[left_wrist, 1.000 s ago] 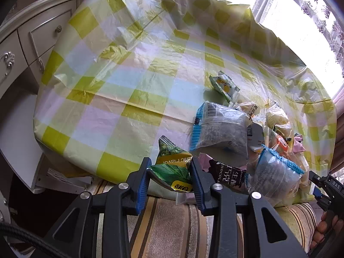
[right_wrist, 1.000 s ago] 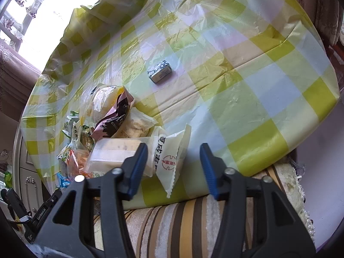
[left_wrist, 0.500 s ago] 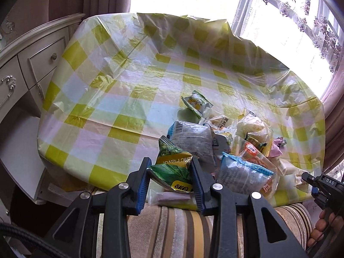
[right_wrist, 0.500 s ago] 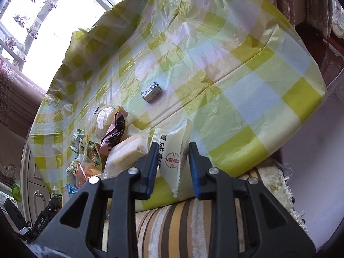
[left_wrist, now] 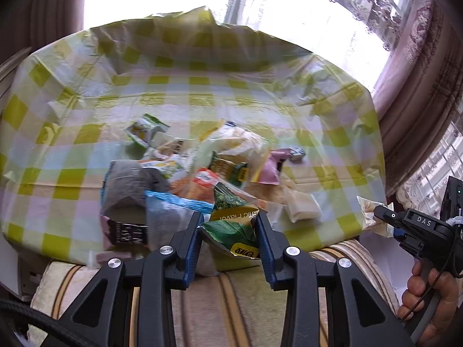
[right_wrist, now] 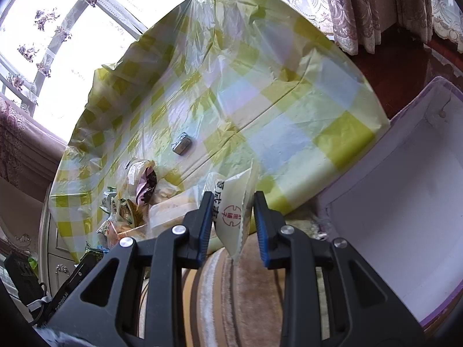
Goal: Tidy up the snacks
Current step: 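Carry the white pastry with the right gripper into the white box and release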
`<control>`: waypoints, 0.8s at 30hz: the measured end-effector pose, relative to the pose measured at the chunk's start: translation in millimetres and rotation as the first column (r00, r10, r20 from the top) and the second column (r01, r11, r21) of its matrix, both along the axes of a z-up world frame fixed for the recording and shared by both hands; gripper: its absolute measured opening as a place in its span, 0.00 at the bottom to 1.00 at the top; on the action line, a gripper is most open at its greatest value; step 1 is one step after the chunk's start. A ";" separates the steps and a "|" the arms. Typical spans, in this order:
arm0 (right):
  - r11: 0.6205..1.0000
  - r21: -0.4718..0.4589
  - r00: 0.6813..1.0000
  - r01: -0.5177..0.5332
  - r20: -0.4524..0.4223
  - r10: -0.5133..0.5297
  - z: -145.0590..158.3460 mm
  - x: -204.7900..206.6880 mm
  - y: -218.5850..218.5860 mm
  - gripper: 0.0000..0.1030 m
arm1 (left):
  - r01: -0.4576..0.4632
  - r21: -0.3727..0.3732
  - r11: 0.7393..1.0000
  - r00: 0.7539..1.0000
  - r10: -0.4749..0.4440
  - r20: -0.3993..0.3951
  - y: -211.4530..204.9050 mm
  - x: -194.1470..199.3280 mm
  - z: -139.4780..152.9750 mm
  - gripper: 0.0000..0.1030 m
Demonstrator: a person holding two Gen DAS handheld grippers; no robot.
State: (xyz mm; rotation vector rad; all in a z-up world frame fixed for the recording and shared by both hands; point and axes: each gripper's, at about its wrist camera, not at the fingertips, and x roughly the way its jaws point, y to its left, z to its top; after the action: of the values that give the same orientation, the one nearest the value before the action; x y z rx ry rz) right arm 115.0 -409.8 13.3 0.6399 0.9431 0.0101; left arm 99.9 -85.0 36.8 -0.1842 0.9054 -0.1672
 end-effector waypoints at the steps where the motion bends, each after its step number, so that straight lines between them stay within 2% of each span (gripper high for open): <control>1: 1.000 -0.001 1.000 0.010 -0.003 -0.010 -0.1 -4.9 -7.2 0.31 | 0.036 -0.008 0.999 0.999 -0.036 -0.008 -10.6 2.0 -0.6 0.36; 5: 0.999 -0.025 0.999 0.047 -0.022 -0.048 -3.0 -25.5 -36.4 0.31 | 0.171 -0.037 0.985 0.985 -0.172 -0.031 -54.5 5.5 -2.1 0.36; 9: 0.995 -0.049 0.995 0.085 -0.048 -0.087 -9.9 -41.9 -63.8 0.31 | 0.301 -0.047 0.953 0.952 -0.303 -0.052 -99.8 7.4 -3.0 0.36; 16: 0.986 -0.080 0.985 0.145 -0.084 -0.152 -19.6 -60.8 -95.6 0.31 | 0.478 -0.108 0.872 0.866 -0.489 -0.108 -173.9 9.2 -12.4 0.36; 20: 0.979 -0.122 0.979 0.163 -0.100 -0.175 -22.5 -66.8 -104.9 0.31 | 0.556 -0.120 0.823 0.815 -0.568 -0.119 -207.2 3.5 -14.1 0.36; 24: 0.972 -0.139 0.972 0.190 -0.111 -0.206 -25.6 -73.0 -114.2 0.33 | 0.603 -0.143 0.785 0.773 -0.619 -0.136 -229.5 -0.1 -19.3 0.37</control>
State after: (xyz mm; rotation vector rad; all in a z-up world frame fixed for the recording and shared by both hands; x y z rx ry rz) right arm 42.0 -524.0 -12.3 0.6185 0.9877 -0.2694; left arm 99.8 -314.4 17.5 0.0226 1.1146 -0.8189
